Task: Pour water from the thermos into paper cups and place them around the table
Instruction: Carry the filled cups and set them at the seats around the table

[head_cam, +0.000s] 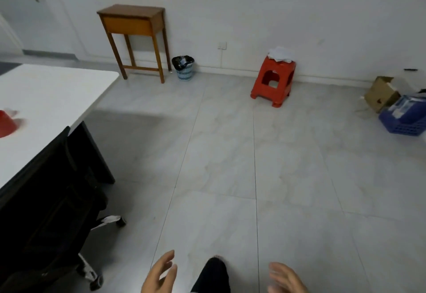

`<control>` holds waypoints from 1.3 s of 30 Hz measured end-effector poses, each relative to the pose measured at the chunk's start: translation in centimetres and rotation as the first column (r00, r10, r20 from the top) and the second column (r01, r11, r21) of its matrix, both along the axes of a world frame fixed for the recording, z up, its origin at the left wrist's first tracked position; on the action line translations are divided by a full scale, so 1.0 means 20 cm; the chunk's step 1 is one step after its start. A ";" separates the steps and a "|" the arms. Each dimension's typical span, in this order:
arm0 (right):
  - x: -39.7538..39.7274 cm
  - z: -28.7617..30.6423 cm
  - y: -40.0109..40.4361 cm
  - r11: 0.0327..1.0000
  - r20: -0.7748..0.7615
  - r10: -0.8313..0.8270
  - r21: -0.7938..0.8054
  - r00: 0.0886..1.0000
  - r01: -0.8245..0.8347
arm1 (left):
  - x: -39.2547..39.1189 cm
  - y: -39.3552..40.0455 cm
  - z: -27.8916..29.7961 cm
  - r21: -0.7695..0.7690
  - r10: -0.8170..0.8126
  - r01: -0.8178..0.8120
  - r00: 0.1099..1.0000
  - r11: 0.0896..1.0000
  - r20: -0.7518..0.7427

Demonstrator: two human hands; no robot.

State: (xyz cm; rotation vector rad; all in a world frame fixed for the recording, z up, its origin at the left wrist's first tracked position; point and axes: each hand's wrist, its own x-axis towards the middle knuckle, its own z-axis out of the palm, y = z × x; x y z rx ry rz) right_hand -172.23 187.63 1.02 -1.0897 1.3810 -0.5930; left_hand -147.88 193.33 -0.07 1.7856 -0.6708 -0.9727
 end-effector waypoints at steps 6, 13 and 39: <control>0.31 0.18 -0.90 0.974 0.053 0.003 -0.227 0.999 0.009 | 0.15 -0.93 0.11 -0.075 0.024 -0.025 1.000 0.997 -0.007; 0.50 0.07 -1.84 0.998 0.150 0.064 -0.007 0.987 -0.063 | 0.32 -1.78 0.07 -0.097 0.137 -0.138 0.990 0.986 -0.011; 3.01 0.25 -4.48 0.591 0.018 0.792 -0.273 0.610 -0.759 | 2.21 -3.82 0.13 -0.070 0.730 -0.729 0.683 0.681 -0.025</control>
